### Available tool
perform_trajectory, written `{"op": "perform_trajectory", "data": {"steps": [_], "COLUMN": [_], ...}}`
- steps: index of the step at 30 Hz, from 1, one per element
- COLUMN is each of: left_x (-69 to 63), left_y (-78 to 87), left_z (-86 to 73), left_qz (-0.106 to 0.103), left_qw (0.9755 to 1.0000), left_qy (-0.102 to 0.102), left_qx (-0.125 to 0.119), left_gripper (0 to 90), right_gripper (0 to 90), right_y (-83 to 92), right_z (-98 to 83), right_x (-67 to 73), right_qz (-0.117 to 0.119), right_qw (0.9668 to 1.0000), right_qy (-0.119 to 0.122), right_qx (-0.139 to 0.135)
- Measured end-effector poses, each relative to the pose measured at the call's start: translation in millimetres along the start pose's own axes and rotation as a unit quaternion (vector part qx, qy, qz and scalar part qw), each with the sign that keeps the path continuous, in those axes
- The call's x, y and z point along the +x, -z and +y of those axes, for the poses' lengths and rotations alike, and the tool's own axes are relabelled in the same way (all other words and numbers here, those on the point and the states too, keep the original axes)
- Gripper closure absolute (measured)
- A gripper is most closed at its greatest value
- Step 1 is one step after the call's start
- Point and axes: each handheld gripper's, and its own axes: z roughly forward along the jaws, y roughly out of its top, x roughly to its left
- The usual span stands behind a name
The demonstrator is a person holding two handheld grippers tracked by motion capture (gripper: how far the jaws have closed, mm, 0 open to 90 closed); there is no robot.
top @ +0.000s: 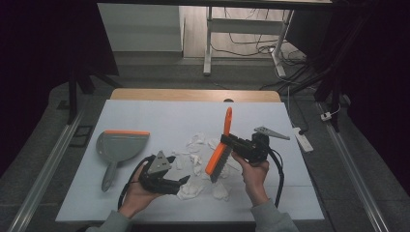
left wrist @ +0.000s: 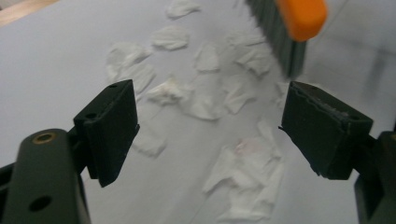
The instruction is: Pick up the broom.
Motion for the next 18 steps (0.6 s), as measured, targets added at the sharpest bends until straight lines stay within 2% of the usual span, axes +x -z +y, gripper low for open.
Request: {"op": "perform_trajectory", "data": {"steps": [5, 8, 10, 12, 14, 16, 18], "left_x": [-16.0, -20.9, -25.9, -27.5, -31.5, -32.2, -33.0], "left_y": [-14.3, -23.0, -31.5, -34.4, -43.8, -46.6, -54.2], "left_z": [12.1, 16.4, 19.3, 20.0, 21.7, 22.2, 23.0], "left_qz": [-0.018, -0.022, -0.014, -0.015, -0.01, -0.009, -0.001], "left_qw": [0.9997, 0.9996, 0.9996, 0.9995, 0.9996, 0.9997, 0.9998], "left_qy": [-0.018, -0.019, -0.025, -0.025, -0.024, -0.023, -0.02], "left_qx": [-0.003, -0.005, -0.005, -0.006, -0.006, -0.006, -0.003], "left_gripper": [20.6, 21.5, 22.4, 23.7, 25.5, 26.5, 29.9], "right_gripper": [70.6, 70.6, 70.6, 70.6, 70.6, 70.6, 70.6], "right_y": [-1.6, -3.4, -4.1, -5.0, -6.0, -6.7, -8.6], "right_z": [-4.1, -6.7, -8.3, -9.9, -11.8, -12.8, -16.7], "right_x": [4.2, 6.0, 7.9, 10.2, 12.7, 14.0, 16.6], "right_qz": [-0.003, -0.001, -0.004, -0.004, -0.004, -0.003, -0.011], "right_qw": [0.9999, 0.9998, 0.9997, 0.9996, 0.9995, 0.9994, 0.9991], "right_qy": [-0.006, -0.01, -0.012, -0.014, -0.017, -0.019, -0.027], "right_qx": [-0.014, -0.018, -0.021, -0.023, -0.027, -0.029, -0.03]}}
